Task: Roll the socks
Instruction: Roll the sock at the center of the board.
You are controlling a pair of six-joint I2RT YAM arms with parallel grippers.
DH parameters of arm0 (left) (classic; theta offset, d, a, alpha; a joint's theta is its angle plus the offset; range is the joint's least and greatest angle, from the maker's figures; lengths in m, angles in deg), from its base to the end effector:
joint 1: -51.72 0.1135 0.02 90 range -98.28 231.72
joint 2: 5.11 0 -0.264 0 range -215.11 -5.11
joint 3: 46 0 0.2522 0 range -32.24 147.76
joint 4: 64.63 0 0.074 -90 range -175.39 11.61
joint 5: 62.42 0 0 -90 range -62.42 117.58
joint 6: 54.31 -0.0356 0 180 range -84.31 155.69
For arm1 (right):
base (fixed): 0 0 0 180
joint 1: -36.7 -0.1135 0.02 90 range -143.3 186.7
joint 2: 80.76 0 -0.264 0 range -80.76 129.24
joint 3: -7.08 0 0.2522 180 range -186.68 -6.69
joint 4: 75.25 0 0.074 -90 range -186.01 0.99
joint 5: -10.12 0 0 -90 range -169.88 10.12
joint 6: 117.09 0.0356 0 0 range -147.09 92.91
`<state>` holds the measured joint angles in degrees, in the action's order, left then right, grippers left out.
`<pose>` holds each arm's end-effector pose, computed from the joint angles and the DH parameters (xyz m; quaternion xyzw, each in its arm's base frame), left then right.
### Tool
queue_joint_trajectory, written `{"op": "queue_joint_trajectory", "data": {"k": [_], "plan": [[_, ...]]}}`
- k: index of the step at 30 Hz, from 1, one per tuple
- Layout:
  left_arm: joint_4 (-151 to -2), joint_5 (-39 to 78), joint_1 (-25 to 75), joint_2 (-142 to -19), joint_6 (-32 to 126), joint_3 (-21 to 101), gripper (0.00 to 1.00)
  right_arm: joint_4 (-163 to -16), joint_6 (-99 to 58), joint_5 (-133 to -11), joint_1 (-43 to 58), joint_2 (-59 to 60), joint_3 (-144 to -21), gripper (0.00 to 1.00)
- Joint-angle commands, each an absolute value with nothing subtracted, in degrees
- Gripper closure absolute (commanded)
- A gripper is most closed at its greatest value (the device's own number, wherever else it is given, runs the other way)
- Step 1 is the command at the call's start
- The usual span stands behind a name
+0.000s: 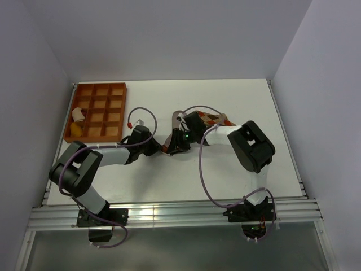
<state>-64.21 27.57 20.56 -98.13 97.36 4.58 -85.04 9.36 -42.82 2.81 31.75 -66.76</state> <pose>0.2580 -0.1560 0.1336 -0.2404 0.8814 -0.2946 0.2802 0.3084 0.2330 0.1232 -0.0929 0.8888 0.4366 0.1037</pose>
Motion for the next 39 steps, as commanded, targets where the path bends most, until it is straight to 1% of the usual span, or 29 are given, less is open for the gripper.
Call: {"op": "queue_joint_trajectory", "data": {"k": [1, 2, 3, 4, 6, 7, 11, 14, 23, 39], "plan": [[-70.8, 30.6, 20.3, -98.7, 94.3, 7.1, 1.00, -95.8, -0.4, -57.9, 0.8, 25.2, -68.6, 0.58], [-72.0, 31.2, 20.3, -98.6, 94.1, 7.7, 1.00, -96.4, -1.3, -60.7, 0.2, 22.5, -68.7, 0.54], [-72.6, 31.4, 20.3, -98.5, 93.6, 8.0, 1.00, -96.8, -3.5, -63.2, -1.3, 21.2, -68.6, 0.48], [-73.1, 31.6, 20.3, -98.1, 93.4, 8.2, 1.00, -96.7, -4.7, -67.8, -2.1, 20.2, -68.3, 0.46], [-74.0, 32.1, 20.3, -97.7, 92.8, 8.7, 1.00, -94.6, -7.5, -71.5, -3.7, 17.4, -66.6, 0.41], [-74.3, 32.3, 20.2, -97.5, 92.7, 8.9, 1.00, -93.5, -8.3, -73.6, -5.3, 16.6, -65.8, 0.40], [-75.6, 32.2, 20.1, -97.5, 91.7, 10.1, 1.00, -84.7, -14.5, -79.8, -9.3, 13.7, -59.5, 0.40], [-76.6, 32.1, 20.1, -97.7, 91.2, 10.9, 0.99, -74.8, -21.1, -83.0, -12.6, 12.2, -55.1, 0.41], [-78.2, 30.9, 20.0, -98.1, 90.4, 13.0, 1.00, -62.8, -30.7, -93.1, -18.4, 12.4, -50.3, 0.43], [-81.2, 29.7, 20.0, -98.8, 89.5, 14.1, 1.00, -62.0, -35.8, -93.5, -22.3, 19.1, -54.6, 0.44]]}}
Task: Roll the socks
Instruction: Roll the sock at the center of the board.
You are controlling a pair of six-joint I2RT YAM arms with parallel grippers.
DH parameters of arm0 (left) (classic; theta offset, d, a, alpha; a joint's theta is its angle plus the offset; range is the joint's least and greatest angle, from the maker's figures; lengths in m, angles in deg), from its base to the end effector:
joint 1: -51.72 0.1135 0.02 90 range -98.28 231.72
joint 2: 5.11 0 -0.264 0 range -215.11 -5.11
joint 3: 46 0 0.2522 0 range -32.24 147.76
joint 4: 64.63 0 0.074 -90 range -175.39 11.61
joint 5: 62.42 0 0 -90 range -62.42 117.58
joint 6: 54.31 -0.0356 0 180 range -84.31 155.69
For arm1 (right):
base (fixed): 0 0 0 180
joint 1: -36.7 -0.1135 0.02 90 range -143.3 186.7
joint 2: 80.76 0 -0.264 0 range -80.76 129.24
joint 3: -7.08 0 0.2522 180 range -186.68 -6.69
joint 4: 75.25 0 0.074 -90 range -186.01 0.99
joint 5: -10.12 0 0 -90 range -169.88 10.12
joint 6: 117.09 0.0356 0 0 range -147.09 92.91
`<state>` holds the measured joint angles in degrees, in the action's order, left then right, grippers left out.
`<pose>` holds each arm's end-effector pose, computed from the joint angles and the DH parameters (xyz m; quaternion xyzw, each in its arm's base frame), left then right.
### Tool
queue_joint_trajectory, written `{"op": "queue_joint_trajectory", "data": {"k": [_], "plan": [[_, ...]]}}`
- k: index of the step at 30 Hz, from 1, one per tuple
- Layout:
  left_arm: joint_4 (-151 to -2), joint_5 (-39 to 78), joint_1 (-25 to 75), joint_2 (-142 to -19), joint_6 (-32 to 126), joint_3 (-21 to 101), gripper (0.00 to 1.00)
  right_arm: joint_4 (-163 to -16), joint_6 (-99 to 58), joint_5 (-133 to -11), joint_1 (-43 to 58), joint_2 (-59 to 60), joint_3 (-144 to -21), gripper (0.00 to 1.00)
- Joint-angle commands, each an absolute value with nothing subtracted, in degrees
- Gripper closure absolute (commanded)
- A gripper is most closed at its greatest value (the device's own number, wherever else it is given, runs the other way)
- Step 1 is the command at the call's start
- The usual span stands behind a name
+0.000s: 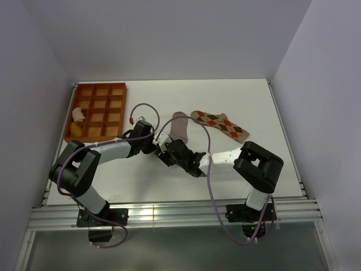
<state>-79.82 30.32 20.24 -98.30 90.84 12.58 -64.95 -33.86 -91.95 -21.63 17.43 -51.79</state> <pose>0.2678 -0.1620 0.1502 -0.2006 0.9172 -0.2193 0.2654 0.1890 0.2922 0.1622 -0.4161 0.7510 0.1379 0.4938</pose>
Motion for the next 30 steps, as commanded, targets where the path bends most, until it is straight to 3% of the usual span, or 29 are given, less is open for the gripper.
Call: {"op": "queue_joint_trajectory", "data": {"k": [1, 12, 20, 24, 30], "plan": [[-81.4, 29.5, 20.0, -98.9, 89.6, 14.3, 1.00, -62.2, -35.9, -93.3, -22.5, 19.4, -54.9, 0.44], [-80.8, 28.6, 20.0, -99.2, 90.1, 14.0, 1.00, -61.5, -36.2, -92.9, -22.7, 24.3, -56.5, 0.46], [-80.4, 28.1, 20.0, -99.2, 90.4, 13.7, 1.00, -63.9, -35.8, -94.3, -22.7, 27.3, -58.1, 0.52], [-80.8, 28.1, 20.0, -99.0, 90.5, 13.9, 1.00, -65.4, -35.1, -94.9, -22.7, 28.3, -58.6, 0.63], [-81.0, 28.1, 20.0, -98.7, 92.2, 13.5, 0.99, -68.1, -33.3, -95.3, -22.7, 28.1, -59.1, 0.91]]}}
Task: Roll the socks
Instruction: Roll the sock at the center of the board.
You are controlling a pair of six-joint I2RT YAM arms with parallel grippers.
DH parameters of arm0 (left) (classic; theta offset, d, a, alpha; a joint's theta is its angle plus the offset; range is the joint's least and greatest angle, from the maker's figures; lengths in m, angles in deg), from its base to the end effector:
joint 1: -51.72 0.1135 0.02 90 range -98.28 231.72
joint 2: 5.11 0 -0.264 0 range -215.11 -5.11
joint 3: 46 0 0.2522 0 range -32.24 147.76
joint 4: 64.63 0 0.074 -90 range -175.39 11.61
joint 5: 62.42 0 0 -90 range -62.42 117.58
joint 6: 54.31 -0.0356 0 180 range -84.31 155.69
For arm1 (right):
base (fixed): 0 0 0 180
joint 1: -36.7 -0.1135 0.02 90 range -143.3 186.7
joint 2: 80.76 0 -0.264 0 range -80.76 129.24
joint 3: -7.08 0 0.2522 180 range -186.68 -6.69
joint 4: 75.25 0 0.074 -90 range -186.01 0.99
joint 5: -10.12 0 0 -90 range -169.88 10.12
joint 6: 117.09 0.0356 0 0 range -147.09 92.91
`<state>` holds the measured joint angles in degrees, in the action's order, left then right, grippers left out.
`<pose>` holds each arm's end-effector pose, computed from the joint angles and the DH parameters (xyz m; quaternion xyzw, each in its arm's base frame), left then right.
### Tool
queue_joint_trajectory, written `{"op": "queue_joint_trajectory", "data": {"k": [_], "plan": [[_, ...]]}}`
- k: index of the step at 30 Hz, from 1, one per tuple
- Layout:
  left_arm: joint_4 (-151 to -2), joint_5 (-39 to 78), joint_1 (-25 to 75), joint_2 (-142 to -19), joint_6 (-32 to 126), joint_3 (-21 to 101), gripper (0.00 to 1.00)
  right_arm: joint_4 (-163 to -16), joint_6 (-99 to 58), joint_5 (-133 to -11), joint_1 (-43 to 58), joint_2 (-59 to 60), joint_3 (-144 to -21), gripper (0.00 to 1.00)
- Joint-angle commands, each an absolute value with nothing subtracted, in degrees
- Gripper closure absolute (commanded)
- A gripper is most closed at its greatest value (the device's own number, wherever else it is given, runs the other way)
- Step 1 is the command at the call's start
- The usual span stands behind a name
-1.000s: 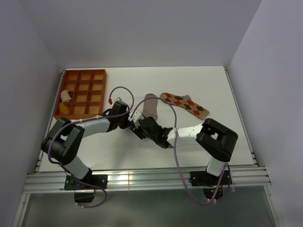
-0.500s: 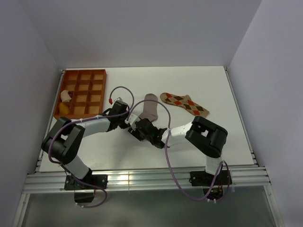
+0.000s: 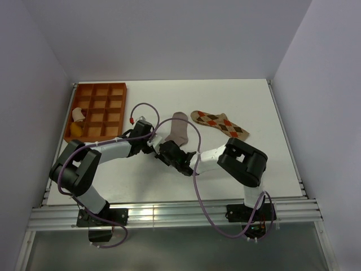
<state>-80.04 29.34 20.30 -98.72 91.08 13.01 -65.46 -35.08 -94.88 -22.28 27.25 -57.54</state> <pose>0.2691 -0.1631 0.1498 -0.2003 0.9180 -0.2244 0.2583 0.2012 0.3168 0.1313 -0.4306 0.7628 0.0978 0.4724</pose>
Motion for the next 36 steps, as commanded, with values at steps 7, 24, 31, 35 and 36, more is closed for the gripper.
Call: {"op": "queue_joint_trajectory", "data": {"k": [7, 24, 31, 35, 36], "plan": [[-78.9, 28.6, 20.4, -96.7, 96.6, 11.0, 0.79, -73.0, -28.9, -90.8, -21.5, 26.9, -60.1, 1.00], [-67.6, 29.6, 23.8, -86.7, 101.8, 1.2, 0.28, -77.8, -12.2, -69.3, -8.4, 23.0, -59.7, 1.00], [-61.2, 25.6, 23.7, -88.3, 101.4, -0.2, 0.32, -71.8, -0.3, -58.7, -2.0, 23.8, -56.5, 1.00], [-59.4, 24.4, 22.9, -90.1, 101.3, 0.5, 0.33, -67.8, 4.7, -56.2, -0.3, 24.1, -53.7, 1.00], [-59.1, 24.4, 22.6, -90.5, 101.2, 0.8, 0.34, -66.9, 6.5, -55.4, 0.3, 24.3, -53.2, 1.00]]}}
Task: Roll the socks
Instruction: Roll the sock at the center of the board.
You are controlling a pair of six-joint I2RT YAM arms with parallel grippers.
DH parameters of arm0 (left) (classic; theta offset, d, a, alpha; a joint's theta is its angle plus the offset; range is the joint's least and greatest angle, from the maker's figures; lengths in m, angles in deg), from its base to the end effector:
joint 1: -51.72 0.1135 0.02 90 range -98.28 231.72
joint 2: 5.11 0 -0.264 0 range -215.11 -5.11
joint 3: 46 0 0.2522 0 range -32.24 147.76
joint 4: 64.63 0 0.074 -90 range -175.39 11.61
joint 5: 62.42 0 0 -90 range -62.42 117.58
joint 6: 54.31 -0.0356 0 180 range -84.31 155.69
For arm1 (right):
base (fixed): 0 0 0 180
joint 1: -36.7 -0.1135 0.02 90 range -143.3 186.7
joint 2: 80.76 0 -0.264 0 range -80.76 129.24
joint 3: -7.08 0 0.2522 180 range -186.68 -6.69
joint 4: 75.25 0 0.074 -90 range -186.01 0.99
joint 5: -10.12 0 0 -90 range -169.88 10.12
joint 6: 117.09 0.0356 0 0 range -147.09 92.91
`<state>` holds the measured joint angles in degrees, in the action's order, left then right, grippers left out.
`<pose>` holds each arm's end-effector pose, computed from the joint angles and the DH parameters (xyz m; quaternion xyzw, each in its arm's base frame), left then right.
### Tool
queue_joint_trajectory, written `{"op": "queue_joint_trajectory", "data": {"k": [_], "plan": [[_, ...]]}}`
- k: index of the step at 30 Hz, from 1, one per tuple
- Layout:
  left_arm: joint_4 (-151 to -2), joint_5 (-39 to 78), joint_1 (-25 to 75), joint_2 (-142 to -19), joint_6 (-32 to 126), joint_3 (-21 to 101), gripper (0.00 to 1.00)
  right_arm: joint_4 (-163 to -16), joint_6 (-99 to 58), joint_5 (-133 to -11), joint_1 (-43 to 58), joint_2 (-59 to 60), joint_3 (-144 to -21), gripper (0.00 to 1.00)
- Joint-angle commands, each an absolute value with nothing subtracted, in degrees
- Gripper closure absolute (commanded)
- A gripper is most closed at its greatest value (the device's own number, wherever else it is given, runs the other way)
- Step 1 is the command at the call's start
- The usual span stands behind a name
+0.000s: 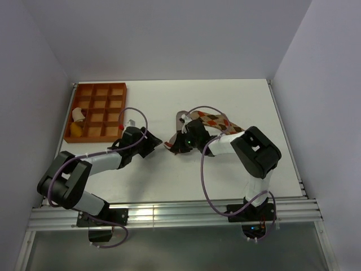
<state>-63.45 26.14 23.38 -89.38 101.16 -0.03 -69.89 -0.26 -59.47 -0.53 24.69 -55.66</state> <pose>0.2451 -0.1332 0.1537 -0.2798 0.8505 -0.3328 0.2960 0.2799 0.2283 0.1318 -0.1582 0.8714 0.3661 0.2858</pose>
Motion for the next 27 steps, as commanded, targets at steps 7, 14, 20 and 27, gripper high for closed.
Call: {"op": "queue_joint_trajectory", "data": {"k": [7, 14, 20, 27], "plan": [[-57.9, 23.3, 20.5, -95.5, 101.3, 2.8, 0.37, -56.5, 16.4, -49.9, 2.9, 27.3, -49.2, 1.00], [-57.8, 22.7, 19.7, -97.2, 101.2, 3.6, 0.40, -50.3, 22.9, -48.7, 4.4, 29.3, -45.6, 1.00], [-58.7, 22.7, 18.8, -99.5, 100.6, 5.1, 0.42, -47.1, 26.1, -47.7, 5.3, 30.8, -44.3, 1.00], [-59.9, 23.6, 18.1, -102.1, 99.8, 6.9, 0.49, -45.4, 27.7, -47.2, 5.5, 31.6, -43.6, 1.00]]}}
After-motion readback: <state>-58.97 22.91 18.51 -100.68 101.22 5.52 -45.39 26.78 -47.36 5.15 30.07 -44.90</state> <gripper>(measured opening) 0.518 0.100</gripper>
